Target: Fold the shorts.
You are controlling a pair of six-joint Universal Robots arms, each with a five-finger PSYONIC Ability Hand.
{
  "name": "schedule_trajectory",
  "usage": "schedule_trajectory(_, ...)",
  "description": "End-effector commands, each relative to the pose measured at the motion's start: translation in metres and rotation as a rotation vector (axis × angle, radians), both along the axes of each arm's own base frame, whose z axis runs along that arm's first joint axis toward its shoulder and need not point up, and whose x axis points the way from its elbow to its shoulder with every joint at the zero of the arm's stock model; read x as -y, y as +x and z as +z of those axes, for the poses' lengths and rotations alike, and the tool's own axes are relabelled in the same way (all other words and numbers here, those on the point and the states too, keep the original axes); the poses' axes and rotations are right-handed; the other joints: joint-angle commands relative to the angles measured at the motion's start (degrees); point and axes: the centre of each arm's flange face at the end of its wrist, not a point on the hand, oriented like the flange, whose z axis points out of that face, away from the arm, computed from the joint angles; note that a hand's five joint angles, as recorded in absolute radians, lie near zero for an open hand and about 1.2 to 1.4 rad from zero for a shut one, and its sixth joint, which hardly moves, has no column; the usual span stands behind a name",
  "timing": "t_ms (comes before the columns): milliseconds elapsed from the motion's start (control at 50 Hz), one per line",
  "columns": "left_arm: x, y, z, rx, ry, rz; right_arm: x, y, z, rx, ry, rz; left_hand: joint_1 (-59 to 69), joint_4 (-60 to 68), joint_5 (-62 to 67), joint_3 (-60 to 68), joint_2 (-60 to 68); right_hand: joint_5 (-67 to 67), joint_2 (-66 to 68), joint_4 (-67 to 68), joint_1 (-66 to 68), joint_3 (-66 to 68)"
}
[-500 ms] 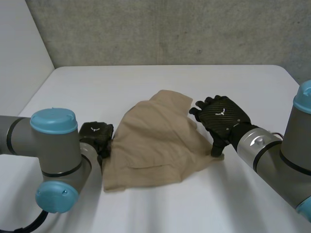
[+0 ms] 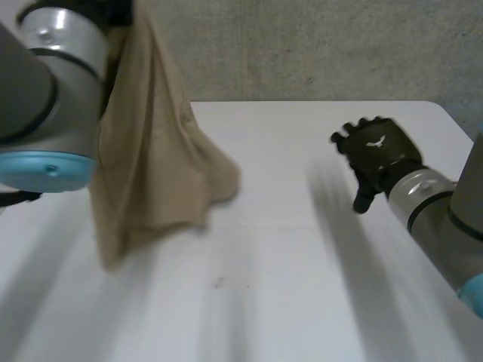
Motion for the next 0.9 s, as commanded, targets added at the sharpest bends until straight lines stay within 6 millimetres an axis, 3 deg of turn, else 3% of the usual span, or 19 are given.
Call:
schedule_trajectory(20,-0.064,-0.088,-0.05,0.051,0.028,-0.294,0.025,-0.023,0.012,0.044,-0.025,-0.134,16.4,11.56,14.85,11.66,11.5,-3.69,-1.4,-3.61,1.16,-1.04)
schedule_trajectory(80,-0.08,-0.107,-0.089,0.117,0.1,-0.351,0.032,-0.03,0.014,0.053,-0.032,-0.162,16.4,11.56,14.85,11.66,11.5,-3.69,-1.4,-3.61,1.16,-1.04)
schedule_trajectory(100,-0.091,-0.117,-0.117,0.17,0.149,-0.382,0.035,-0.034,0.016,0.055,-0.036,-0.175,16.4,11.56,14.85,11.66,11.5,-3.69,-1.4,-3.61,1.16,-1.04)
schedule_trajectory(160,-0.11,-0.13,-0.16,0.257,0.217,-0.427,0.041,-0.04,0.017,0.056,-0.041,-0.197,16.4,11.56,14.85,11.66,11.5,-3.69,-1.4,-3.61,1.16,-1.04)
schedule_trajectory(180,-0.125,-0.137,-0.186,0.317,0.254,-0.461,0.044,-0.044,0.018,0.057,-0.044,-0.209,16.4,11.56,14.85,11.66,11.5,-3.69,-1.4,-3.61,1.16,-1.04)
schedule_trajectory(220,-0.142,-0.143,-0.21,0.377,0.285,-0.498,0.046,-0.047,0.02,0.057,-0.049,-0.219,-4.3,-9.14,-5.84,-9.03,-9.19,-3.69,-1.4,-3.61,1.16,-1.04)
schedule_trajectory(260,-0.164,-0.147,-0.234,0.457,0.307,-0.541,0.049,-0.05,0.021,0.059,-0.052,-0.227,-46.61,-51.45,-48.16,-51.34,-51.51,-3.69,-1.4,-3.61,1.16,-1.04)
schedule_trajectory(280,-0.17,-0.147,-0.238,0.48,0.309,-0.549,0.049,-0.05,0.021,0.058,-0.053,-0.227,-50.49,-55.33,-52.04,-55.22,-55.38,-3.69,-1.4,-3.61,1.16,-1.04)
schedule_trajectory(360,-0.178,-0.147,-0.23,0.517,0.268,-0.554,0.049,-0.05,0.021,0.059,-0.055,-0.228,-51.54,-56.38,-53.08,-56.27,-56.43,-3.69,-1.4,-3.61,1.16,-1.04)
schedule_trajectory(420,-0.171,-0.142,-0.2,0.472,0.222,-0.53,0.049,-0.049,0.021,0.059,-0.054,-0.221,-51.04,-55.87,-52.58,-55.77,-55.93,-3.69,-1.4,-3.61,1.16,-1.04)
schedule_trajectory(460,-0.159,-0.136,-0.186,0.448,0.209,-0.492,0.048,-0.048,0.02,0.061,-0.05,-0.214,-50.87,-55.71,-52.41,-55.6,-55.76,-3.69,-1.4,-3.61,1.16,-1.04)
schedule_trajectory(480,-0.143,-0.127,-0.175,0.425,0.203,-0.447,0.047,-0.047,0.019,0.06,-0.043,-0.2,-50.53,-55.37,-52.08,-55.27,-55.43,-3.69,-1.4,-3.61,1.16,-1.04)
schedule_trajectory(580,-0.106,-0.091,-0.145,0.374,0.196,-0.324,0.041,-0.04,0.013,0.056,-0.012,-0.138,-50.53,-55.37,-52.07,-55.26,-55.42,-3.69,-1.4,-3.61,1.16,-1.04)
schedule_trajectory(700,-0.075,-0.047,-0.153,0.401,0.276,-0.199,0.014,-0.024,-0.003,0.042,0.131,0.005,-49.69,-54.53,-51.23,-54.42,-54.58,-3.69,-1.4,-3.61,1.16,-1.04)
schedule_trajectory(780,-0.061,-0.015,-0.175,0.464,0.406,-0.124,-0.01,-0.008,-0.009,0.037,0.215,0.108,-48.85,-53.69,-50.39,-53.58,-53.74,-3.69,-1.4,-3.61,1.16,-1.04)
schedule_trajectory(900,-0.047,0.015,-0.197,0.521,0.55,-0.051,-0.038,0.011,-0.019,0.05,0.291,0.184,-47.67,-52.51,-49.22,-52.41,-52.57,-3.69,-1.4,-3.61,1.16,-1.04)
